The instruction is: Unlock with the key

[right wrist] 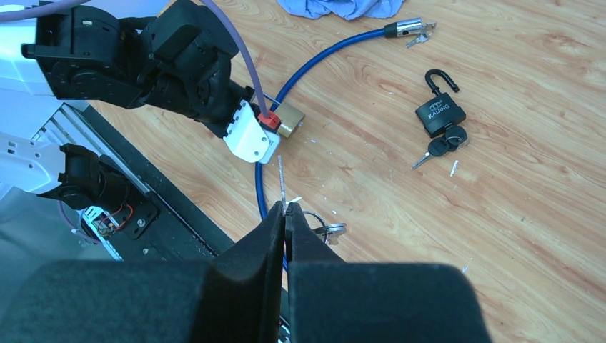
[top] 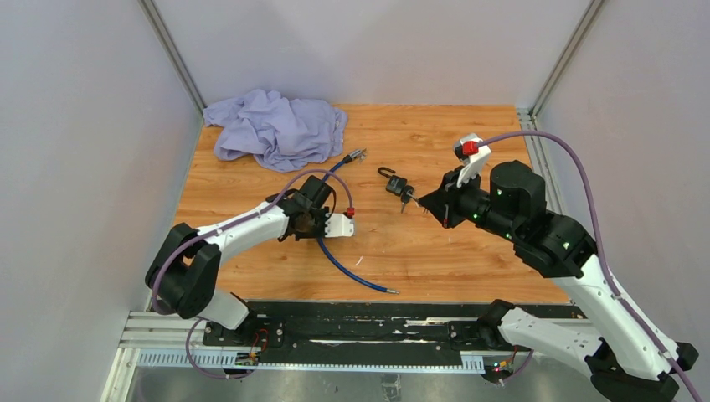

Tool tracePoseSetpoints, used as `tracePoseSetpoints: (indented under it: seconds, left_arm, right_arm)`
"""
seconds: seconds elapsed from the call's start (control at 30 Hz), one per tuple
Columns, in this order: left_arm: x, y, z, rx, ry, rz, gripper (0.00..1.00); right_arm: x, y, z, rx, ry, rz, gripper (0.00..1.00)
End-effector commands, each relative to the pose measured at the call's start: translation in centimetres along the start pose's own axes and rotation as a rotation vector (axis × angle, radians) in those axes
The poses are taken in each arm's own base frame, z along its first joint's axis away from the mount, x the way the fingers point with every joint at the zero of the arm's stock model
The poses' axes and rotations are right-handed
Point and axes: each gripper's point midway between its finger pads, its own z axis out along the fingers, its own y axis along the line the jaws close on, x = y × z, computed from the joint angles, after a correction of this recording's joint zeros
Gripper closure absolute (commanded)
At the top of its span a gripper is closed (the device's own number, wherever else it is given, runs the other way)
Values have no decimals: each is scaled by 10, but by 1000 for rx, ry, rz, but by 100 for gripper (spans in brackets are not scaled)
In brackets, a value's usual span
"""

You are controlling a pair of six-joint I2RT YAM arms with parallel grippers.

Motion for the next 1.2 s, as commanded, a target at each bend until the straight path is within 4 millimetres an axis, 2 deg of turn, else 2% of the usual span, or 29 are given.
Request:
tracePoseSetpoints:
  seconds: [0.0,0.17,0.3,0.4,0.63,0.9,1.03,1.17]
  left_arm:
    - [-16,6,-21,-13,-67,-23,100]
    - [-27,4,-35,38,-97,-75,100]
    - [-39,15,-53,10,-123,-101,100]
    - [-40,17,-58,-5,-106,-89,100]
    - [-42,21,-57,-21,-68,-72,98]
    - [-35,26,-65,-65,77,-8,95]
    - [-35,19,-60,-55,167,71,94]
    - [-44,15,-49,-9,215,137,94]
  right_arm:
    - [-9,-4,-5,19,-46,11,99]
    - [-8,-5,-6,19,-48,13,100]
    - [-8,-3,-7,13,-47,13,99]
    - [-8,-3,-8,10,-49,15,99]
    - [-9,-4,-14,15,-68,16,99]
    - [-10,-9,-21,42,-81,8,100]
    - [-9,-14,-24,64,-83,10,100]
    - [-9,-15,-30,73,-95,12,100]
